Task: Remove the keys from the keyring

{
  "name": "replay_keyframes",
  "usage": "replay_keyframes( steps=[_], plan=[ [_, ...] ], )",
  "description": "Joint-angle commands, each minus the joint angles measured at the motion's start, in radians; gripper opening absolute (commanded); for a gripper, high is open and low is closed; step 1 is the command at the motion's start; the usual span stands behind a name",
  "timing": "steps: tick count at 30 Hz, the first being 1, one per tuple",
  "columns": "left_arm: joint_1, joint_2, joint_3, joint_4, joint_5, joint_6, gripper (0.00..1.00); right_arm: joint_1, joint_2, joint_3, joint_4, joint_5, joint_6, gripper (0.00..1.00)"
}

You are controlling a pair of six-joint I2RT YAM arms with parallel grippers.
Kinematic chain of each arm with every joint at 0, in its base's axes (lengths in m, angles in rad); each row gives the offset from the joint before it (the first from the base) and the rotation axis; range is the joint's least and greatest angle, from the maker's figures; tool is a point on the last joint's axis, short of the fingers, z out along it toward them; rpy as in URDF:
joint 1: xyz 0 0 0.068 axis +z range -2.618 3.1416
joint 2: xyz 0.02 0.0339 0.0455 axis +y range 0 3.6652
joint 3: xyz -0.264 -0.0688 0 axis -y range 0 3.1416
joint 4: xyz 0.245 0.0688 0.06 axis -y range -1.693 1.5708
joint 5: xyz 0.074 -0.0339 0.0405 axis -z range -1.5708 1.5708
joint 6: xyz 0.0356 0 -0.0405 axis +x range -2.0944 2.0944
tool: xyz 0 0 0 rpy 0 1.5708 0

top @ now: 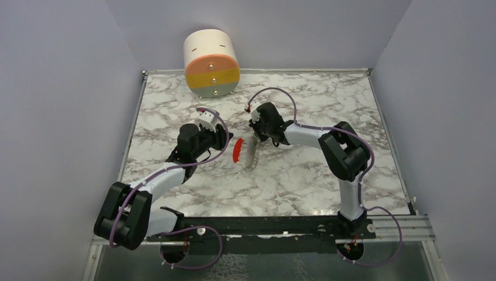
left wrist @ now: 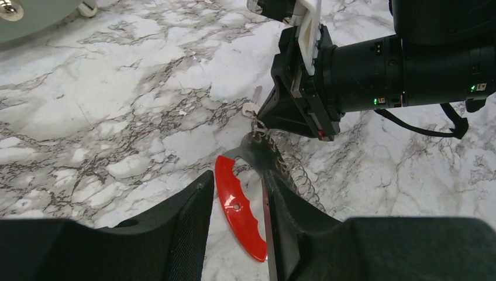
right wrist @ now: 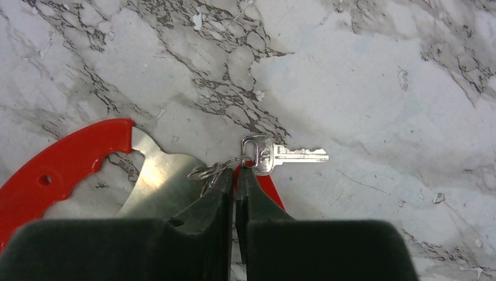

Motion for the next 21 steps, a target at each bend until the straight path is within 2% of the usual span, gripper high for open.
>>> replay_keyframes(
  steps=[1, 5, 12, 17, 21],
  plan=[
    [0.0, 0.0, 0.005, 0.014, 0.006, 0.003, 0.38, 0.004, 0.076, -0.009, -0.099, 0.101, 0.025, 0.01],
    [0.0, -0.003, 0.004, 0.016, 0.004, 0.0, 0.38, 0.004, 0.025, -0.027, -0.07, 0.143, 0.033, 0.01],
    [-0.001, 0.026, 0.021, 0.019, -0.019, -0.013, 0.38, 0.018, -0.19, -0.12, 0.03, 0.186, 0.015, 0.01],
    [-0.001, 0.086, 0.041, 0.076, -0.008, -0.028, 0.35, 0.035, -0.323, -0.158, 0.083, 0.185, -0.012, 0.01],
    [-0.001, 0.172, 0.08, 0.137, 0.025, -0.045, 0.36, 0.035, -0.338, -0.14, 0.075, 0.181, -0.01, 0.01]
  ],
)
